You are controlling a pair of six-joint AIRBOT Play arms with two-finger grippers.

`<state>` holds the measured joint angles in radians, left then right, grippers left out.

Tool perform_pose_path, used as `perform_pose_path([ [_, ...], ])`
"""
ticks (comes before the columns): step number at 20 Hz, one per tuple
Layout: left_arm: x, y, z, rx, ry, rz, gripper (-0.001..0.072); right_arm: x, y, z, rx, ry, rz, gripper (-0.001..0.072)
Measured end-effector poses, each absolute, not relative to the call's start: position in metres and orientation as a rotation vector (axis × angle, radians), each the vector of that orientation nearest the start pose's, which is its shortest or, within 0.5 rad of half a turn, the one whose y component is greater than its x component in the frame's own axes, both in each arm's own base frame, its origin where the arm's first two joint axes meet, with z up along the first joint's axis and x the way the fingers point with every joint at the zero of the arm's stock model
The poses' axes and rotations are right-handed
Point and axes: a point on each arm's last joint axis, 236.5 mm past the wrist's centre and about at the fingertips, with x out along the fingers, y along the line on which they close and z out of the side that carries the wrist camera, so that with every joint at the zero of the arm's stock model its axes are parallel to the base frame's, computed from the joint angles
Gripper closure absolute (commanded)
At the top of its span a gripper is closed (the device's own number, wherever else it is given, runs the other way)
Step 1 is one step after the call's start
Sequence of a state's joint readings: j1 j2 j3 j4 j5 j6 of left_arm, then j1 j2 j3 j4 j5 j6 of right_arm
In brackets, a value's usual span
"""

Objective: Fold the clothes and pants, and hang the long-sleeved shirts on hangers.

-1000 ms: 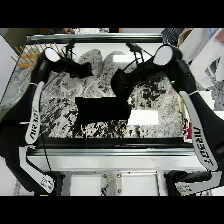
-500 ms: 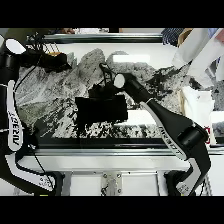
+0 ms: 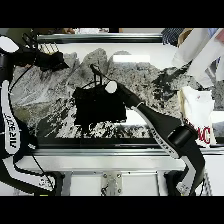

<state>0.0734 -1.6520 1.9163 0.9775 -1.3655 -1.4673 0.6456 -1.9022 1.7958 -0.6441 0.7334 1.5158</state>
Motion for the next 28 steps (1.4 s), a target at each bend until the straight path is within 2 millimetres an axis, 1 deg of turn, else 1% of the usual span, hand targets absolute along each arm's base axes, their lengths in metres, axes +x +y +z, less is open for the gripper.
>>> perform_pose_path([
  [1, 0.505, -0.091, 0.148, -0.357, 1.015, -0.438, 0.0699, 0.433, 0.467, 0.072, 0.568, 1.003, 0.899, 0.0119],
  [2, 0.503, -0.091, 0.151, -0.336, 1.01, -0.434, 0.0699, 0.437, 0.45, 0.078, 0.547, 0.992, 0.898, 0.0119],
  [3, 0.499, -0.09, 0.151, -0.318, 1.011, -0.425, 0.0699, 0.442, 0.426, 0.08, 0.518, 0.99, 0.882, 0.0119],
  [4, 0.495, -0.091, 0.15, -0.302, 1.017, -0.421, 0.0699, 0.445, 0.398, 0.077, 0.495, 1.001, 0.851, 0.0119],
  [5, 0.489, -0.093, 0.148, -0.289, 1.022, -0.417, 0.0699, 0.448, 0.364, 0.069, 0.473, 1.025, 0.801, 0.0119],
  [6, 0.482, -0.095, 0.143, -0.28, 1.032, -0.414, 0.0699, 0.448, 0.331, 0.056, 0.459, 1.06, 0.745, 0.0119],
  [8, 0.467, -0.105, 0.128, -0.267, 1.064, -0.416, 0.0699, 0.443, 0.257, 0.019, 0.463, 1.154, 0.608, 0.0118],
  [9, 0.459, -0.112, 0.121, -0.262, 1.076, -0.422, 0.0699, 0.437, 0.227, 0.001, 0.485, 1.203, 0.55, 0.0116],
  [10, 0.45, -0.12, 0.114, -0.257, 1.089, -0.43, 0.0699, 0.431, 0.201, -0.017, 0.522, 1.247, 0.493, 0.0117],
  [11, 0.443, -0.128, 0.106, -0.251, 1.101, -0.438, 0.0699, 0.426, 0.183, -0.032, 0.561, 1.282, 0.452, 0.0117],
  [12, 0.436, -0.136, 0.098, -0.244, 1.114, -0.448, 0.0699, 0.422, 0.172, -0.045, 0.599, 1.312, 0.43, 0.0117],
  [13, 0.429, -0.143, 0.092, -0.236, 1.122, -0.458, 0.0699, 0.418, 0.166, -0.056, 0.64, 1.336, 0.419, 0.0118],
  [14, 0.424, -0.15, 0.087, -0.23, 1.13, -0.467, 0.0699, 0.416, 0.166, -0.064, 0.683, 1.352, 0.424, 0.0119],
  [15, 0.418, -0.157, 0.081, -0.224, 1.139, -0.476, 0.0699, 0.415, 0.17, -0.071, 0.722, 1.359, 0.439, 0.012],
  [17, 0.41, -0.167, 0.073, -0.213, 1.15, -0.493, 0.0699, 0.416, 0.185, -0.082, 0.792, 1.364, 0.473, 0.0123],
  [20, 0.405, -0.175, 0.068, -0.203, 1.156, -0.505, 0.0699, 0.417, 0.22, -0.093, 0.831, 1.376, 0.538, 0.0124],
  [24, 0.402, -0.179, 0.066, -0.201, 1.159, -0.509, 0.0699, 0.417, 0.272, -0.094, 0.794, 1.382, 0.641, 0.0129],
  [25, 0.402, -0.179, 0.066, -0.201, 1.159, -0.51, 0.0699, 0.42, 0.284, -0.093, 0.781, 1.37, 0.656, 0.0179],
  [26, 0.402, -0.18, 0.066, -0.201, 1.159, -0.51, 0.0699, 0.423, 0.293, -0.093, 0.761, 1.354, 0.668, 0.0402],
  [27, 0.402, -0.18, 0.066, -0.201, 1.16, -0.511, 0.0699, 0.426, 0.301, -0.093, 0.749, 1.34, 0.672, 0.0654],
  [28, 0.402, -0.18, 0.066, -0.201, 1.16, -0.511, 0.0699, 0.43, 0.308, -0.09, 0.743, 1.321, 0.681, 0.0702],
])
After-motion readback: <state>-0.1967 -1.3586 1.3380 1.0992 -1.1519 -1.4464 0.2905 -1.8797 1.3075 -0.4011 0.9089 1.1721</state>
